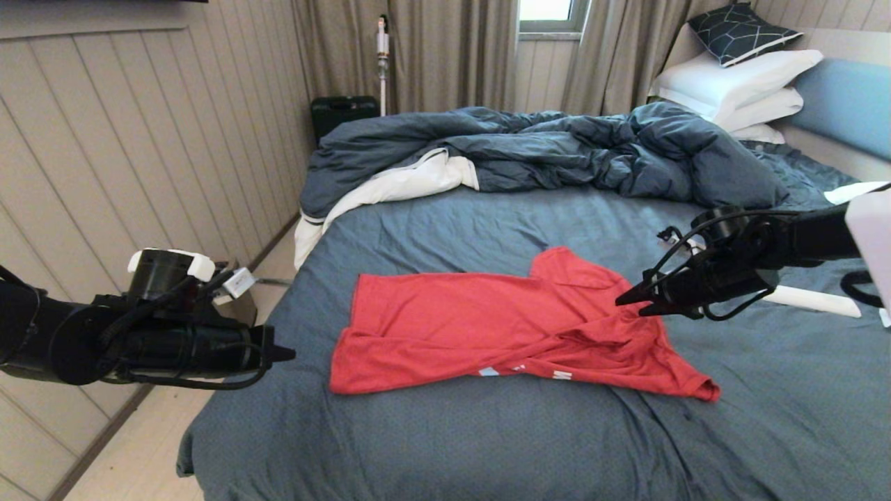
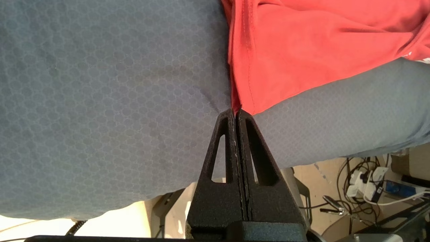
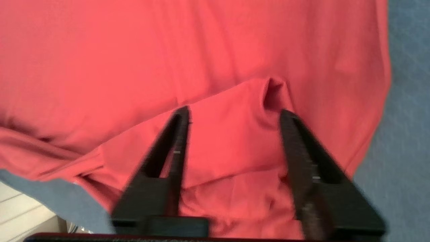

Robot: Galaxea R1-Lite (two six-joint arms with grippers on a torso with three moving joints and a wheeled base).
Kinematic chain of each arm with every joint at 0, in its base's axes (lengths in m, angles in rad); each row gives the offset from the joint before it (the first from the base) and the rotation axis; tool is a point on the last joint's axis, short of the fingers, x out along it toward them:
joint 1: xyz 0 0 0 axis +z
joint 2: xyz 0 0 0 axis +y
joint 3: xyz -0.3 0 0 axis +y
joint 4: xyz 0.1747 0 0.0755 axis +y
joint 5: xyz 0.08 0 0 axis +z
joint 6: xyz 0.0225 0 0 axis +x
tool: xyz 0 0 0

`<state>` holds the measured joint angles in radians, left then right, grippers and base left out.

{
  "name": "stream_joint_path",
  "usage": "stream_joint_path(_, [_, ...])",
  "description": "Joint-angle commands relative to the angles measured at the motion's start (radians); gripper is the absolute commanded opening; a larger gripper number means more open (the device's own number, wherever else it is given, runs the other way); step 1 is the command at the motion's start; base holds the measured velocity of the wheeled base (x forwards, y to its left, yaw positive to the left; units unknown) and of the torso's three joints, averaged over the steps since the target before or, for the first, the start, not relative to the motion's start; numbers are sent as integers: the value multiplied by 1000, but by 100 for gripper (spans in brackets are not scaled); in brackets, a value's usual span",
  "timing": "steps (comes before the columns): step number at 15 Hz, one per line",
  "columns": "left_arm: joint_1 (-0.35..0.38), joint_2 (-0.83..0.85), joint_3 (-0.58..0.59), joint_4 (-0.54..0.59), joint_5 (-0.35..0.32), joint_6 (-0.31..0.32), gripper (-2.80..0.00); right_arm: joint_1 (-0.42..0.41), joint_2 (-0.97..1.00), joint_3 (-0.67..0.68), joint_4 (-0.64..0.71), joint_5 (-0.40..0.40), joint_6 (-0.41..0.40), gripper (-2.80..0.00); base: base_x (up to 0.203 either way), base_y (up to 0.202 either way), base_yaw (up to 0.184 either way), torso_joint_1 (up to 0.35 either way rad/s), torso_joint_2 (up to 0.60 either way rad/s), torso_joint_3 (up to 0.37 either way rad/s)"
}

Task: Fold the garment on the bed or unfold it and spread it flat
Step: Fold the red T-shirt

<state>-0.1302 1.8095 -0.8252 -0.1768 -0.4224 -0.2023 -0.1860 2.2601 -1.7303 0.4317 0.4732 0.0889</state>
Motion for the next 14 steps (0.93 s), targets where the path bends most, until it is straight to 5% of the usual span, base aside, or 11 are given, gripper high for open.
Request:
stream_joint_path(1, [0,-5,-2,0,-2,-2,-280,-9,-72,26,22,6,-3,0,0,0,0,0,0,0])
stream_joint_path(5, [0,-13,-2,8,-1,-3,-280,-42,-256,175,41,54,-20,0,0,0,0,0,0,0])
stream_joint_path(6, [0,-14,-2,8,-1,-3,-280,-48,-298,221,42,61,-27,-280,0,0,0,0,0,0])
stream_joint_path(14, [-41,21,-17,19,16,-3,-280,-56,-660,613,30,96,-110,-280,0,0,0,0,0,0])
